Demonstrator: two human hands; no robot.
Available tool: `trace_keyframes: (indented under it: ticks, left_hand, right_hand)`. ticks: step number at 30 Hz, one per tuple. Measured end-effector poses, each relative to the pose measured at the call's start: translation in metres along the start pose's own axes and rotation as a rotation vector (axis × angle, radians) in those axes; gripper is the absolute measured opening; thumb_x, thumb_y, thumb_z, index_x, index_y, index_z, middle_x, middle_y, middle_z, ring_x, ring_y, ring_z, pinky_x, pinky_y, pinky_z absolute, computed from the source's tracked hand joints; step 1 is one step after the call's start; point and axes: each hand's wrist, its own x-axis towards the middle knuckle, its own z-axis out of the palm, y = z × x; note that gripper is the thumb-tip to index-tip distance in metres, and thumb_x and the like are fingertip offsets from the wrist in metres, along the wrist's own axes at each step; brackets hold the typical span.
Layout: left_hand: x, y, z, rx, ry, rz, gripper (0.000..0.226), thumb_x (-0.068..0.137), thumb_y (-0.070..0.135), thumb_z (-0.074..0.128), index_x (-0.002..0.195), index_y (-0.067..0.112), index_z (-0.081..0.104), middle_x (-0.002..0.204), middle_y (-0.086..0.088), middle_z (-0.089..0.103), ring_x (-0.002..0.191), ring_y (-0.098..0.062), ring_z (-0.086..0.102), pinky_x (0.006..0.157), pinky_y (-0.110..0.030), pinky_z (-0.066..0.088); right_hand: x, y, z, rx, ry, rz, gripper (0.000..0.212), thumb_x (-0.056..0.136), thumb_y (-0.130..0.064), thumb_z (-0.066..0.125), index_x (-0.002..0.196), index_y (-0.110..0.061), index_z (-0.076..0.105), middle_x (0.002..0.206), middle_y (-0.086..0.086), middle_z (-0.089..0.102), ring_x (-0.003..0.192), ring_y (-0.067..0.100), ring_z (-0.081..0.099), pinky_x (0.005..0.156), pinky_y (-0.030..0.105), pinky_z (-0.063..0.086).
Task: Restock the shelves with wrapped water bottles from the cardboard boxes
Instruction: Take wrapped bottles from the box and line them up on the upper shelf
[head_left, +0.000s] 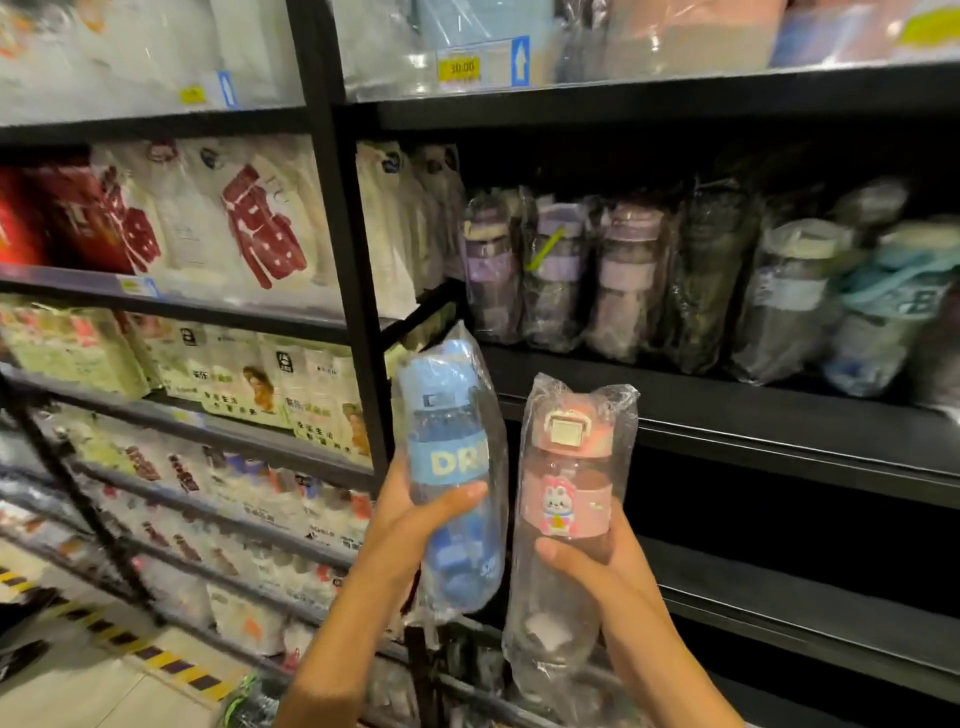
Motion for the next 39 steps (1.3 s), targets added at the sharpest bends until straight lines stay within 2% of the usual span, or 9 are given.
trace_keyframes:
  ticks: [5,12,20,22,24,28,33,36,39]
  left_hand:
    - [0.062,0.040,0.015,0.007,0.071,0.135,0.074,0.069,0.020,0.090,0.134,0.023,0.056,0.125,-0.008,0.073,0.115,-0.030,0.071,0.100,-0.053,0.056]
    - [0.151,0.065,0.021,0.054,0.118,0.260,0.071,0.080,0.016,0.089,0.137,0.023,0.048,0.125,-0.004,0.070,0.109,-0.018,0.073,0.095,-0.044,0.060]
    - [0.228,0.041,0.018,0.142,0.051,0.291,0.074,0.079,0.017,0.090,0.136,0.025,0.044,0.128,0.000,0.064,0.112,-0.013,0.068,0.097,-0.038,0.059]
    - [0.243,0.037,0.017,0.149,0.050,0.303,0.075,0.079,0.015,0.089,0.137,0.025,0.042,0.128,0.002,0.064,0.111,-0.011,0.068,0.093,-0.030,0.058]
    - [0.257,0.035,0.017,0.161,0.028,0.312,0.077,0.080,0.015,0.089,0.139,0.023,0.041,0.128,0.003,0.063,0.111,-0.008,0.067,0.088,-0.023,0.057]
    - [0.282,0.030,0.016,0.212,-0.006,0.312,0.078,0.079,0.021,0.090,0.138,0.024,0.039,0.130,0.002,0.060,0.114,-0.012,0.065,0.093,-0.029,0.057]
    - [0.297,0.031,0.019,0.251,0.001,0.274,0.073,0.079,0.025,0.090,0.131,0.022,0.039,0.120,0.007,0.059,0.105,-0.005,0.063,0.087,-0.026,0.053]
    - [0.300,0.031,0.020,0.279,0.002,0.260,0.074,0.079,0.027,0.090,0.131,0.021,0.038,0.119,0.006,0.058,0.105,-0.009,0.062,0.084,-0.024,0.052]
    - [0.300,0.032,0.020,0.310,0.001,0.247,0.075,0.080,0.030,0.090,0.131,0.020,0.036,0.119,0.007,0.055,0.101,-0.003,0.059,0.087,-0.026,0.051]
  right_hand:
    - [0.009,-0.022,-0.018,0.002,0.035,-0.040,0.081,0.063,-0.034,0.092,0.136,-0.033,0.058,0.126,-0.004,0.074,0.117,0.018,0.070,0.102,0.045,0.054]
    - [0.023,-0.038,-0.028,0.018,0.080,-0.067,0.082,0.061,-0.032,0.093,0.135,-0.033,0.060,0.127,0.001,0.074,0.118,0.023,0.071,0.104,0.053,0.052]
    - [0.051,-0.037,-0.009,0.014,0.173,-0.106,0.079,0.062,-0.029,0.090,0.135,-0.032,0.060,0.124,0.000,0.075,0.113,0.021,0.072,0.100,0.048,0.054]
    - [0.056,-0.035,-0.004,0.014,0.197,-0.107,0.086,0.057,-0.034,0.092,0.136,-0.031,0.059,0.124,0.000,0.075,0.114,0.022,0.072,0.099,0.048,0.054]
    - [0.061,-0.030,-0.001,0.014,0.224,-0.111,0.081,0.062,-0.028,0.090,0.136,-0.030,0.059,0.124,0.001,0.075,0.113,0.022,0.072,0.100,0.048,0.054]
    - [0.064,-0.021,0.006,0.016,0.266,-0.099,0.075,0.065,-0.024,0.087,0.135,-0.029,0.060,0.123,0.002,0.075,0.114,0.022,0.072,0.097,0.045,0.054]
    - [0.065,-0.014,0.010,0.006,0.313,-0.090,0.077,0.067,-0.016,0.095,0.135,-0.029,0.060,0.122,0.002,0.075,0.113,0.023,0.072,0.095,0.044,0.055]
    - [0.068,-0.014,0.011,-0.013,0.314,-0.101,0.076,0.066,-0.021,0.091,0.135,-0.029,0.060,0.123,0.002,0.075,0.114,0.023,0.072,0.098,0.047,0.055]
    - [0.072,-0.017,0.012,-0.025,0.309,-0.115,0.076,0.066,-0.025,0.088,0.137,-0.028,0.059,0.125,0.002,0.074,0.115,0.022,0.072,0.101,0.048,0.055]
